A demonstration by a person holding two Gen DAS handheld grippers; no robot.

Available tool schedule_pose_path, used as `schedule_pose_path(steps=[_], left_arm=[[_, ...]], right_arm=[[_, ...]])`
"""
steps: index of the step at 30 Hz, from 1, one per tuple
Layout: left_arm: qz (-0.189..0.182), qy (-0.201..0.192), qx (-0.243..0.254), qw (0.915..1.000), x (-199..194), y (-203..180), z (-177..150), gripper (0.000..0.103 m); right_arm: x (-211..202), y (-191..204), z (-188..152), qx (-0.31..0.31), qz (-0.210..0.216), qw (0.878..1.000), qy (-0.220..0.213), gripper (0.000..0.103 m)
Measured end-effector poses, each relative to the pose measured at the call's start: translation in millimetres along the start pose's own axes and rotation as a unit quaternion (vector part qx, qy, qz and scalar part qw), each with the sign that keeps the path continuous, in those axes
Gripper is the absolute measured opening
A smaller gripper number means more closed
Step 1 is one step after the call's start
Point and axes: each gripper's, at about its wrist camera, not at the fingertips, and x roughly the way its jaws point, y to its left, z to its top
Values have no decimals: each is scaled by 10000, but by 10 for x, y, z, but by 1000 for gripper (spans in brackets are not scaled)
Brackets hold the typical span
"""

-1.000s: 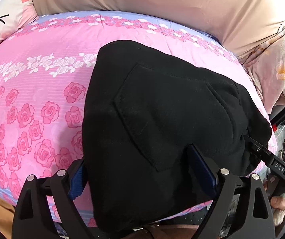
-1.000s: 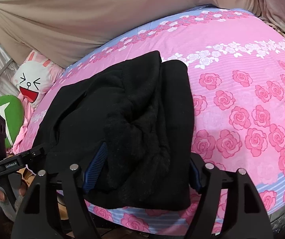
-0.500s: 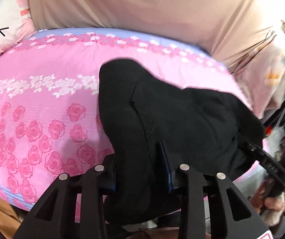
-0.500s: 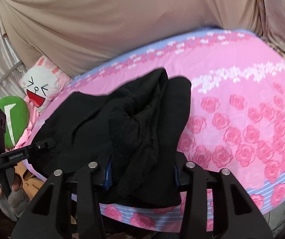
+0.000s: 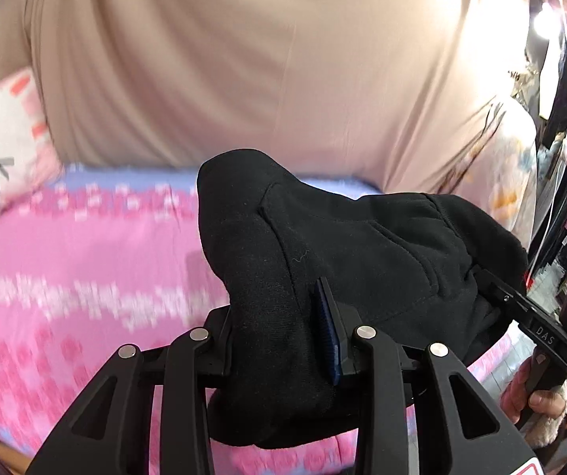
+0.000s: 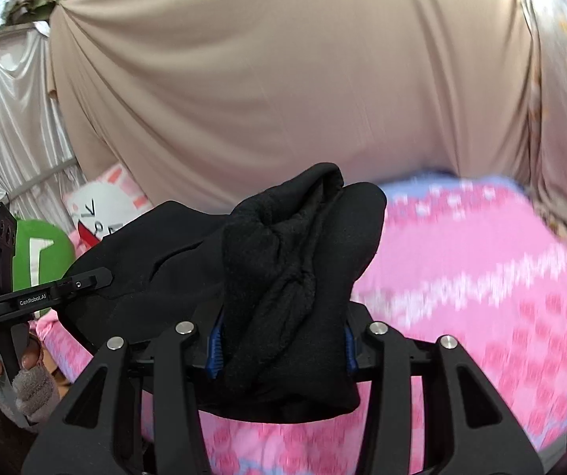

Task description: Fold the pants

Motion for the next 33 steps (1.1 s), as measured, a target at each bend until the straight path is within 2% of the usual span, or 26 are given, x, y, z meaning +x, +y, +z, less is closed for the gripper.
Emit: schedule_pose_path(steps=[5, 10, 14, 19, 20, 21, 22, 23, 24, 25, 26, 27, 28, 31, 33], left_arm=[[229, -425, 259, 9985, 73, 23, 433, 31], [402, -698, 391, 9960, 398, 153, 897, 32], [431, -743, 354, 9957, 736, 320, 1135, 32], [559, -687, 344, 9955, 1304, 530, 1328, 32], [577, -644, 319, 9957, 1458, 593, 1353, 34], [619, -588, 314, 9959, 1579, 643, 1366, 38], [716, -488, 287, 9958, 1794, 732, 1356, 49], [855, -403, 226, 9953, 2007, 840, 1324, 78], [1033, -363, 171, 9938, 2154, 931, 1278, 91], [1372, -286, 72, 9901, 2360, 1076, 1171, 92], [1620, -19, 37, 9868, 2540, 1210, 1051, 87], [1702, 230, -17, 9851, 2633, 1301, 969, 83], [1622, 564, -177, 9850, 2684, 1452, 812, 79], [1562, 734, -344, 9844, 2503, 1553, 575, 78], [1482, 663, -189, 9866, 2372, 1411, 518, 78]], right_arm=[[306, 20, 435, -163, 53, 9991, -391, 42], [790, -90, 772, -157, 132, 9984, -535, 42], [1257, -218, 947, -85, 164, 9988, -457, 42], [1858, -380, 1005, -66, 124, 9993, -333, 43], [2060, -468, 994, -29, 149, 9996, -238, 46], [2258, -567, 966, 56, 121, 9999, -69, 49], [2464, -677, 912, 172, 54, 9997, 147, 53], [2703, -827, 813, 290, -92, 9985, 462, 62], [2868, -922, 735, 342, -288, 9966, 699, 66], [3029, -1068, 596, 383, -692, 9922, 968, 66], [3075, -1179, 473, 345, -1052, 9875, 1120, 66], [3037, -1230, 401, 315, -1255, 9852, 1124, 66], [2948, -1259, 342, 284, -1379, 9843, 1069, 66], [2640, -1131, 268, 45, -1316, 9872, 901, 62], [2556, -919, 298, -234, -1182, 9893, 817, 53]])
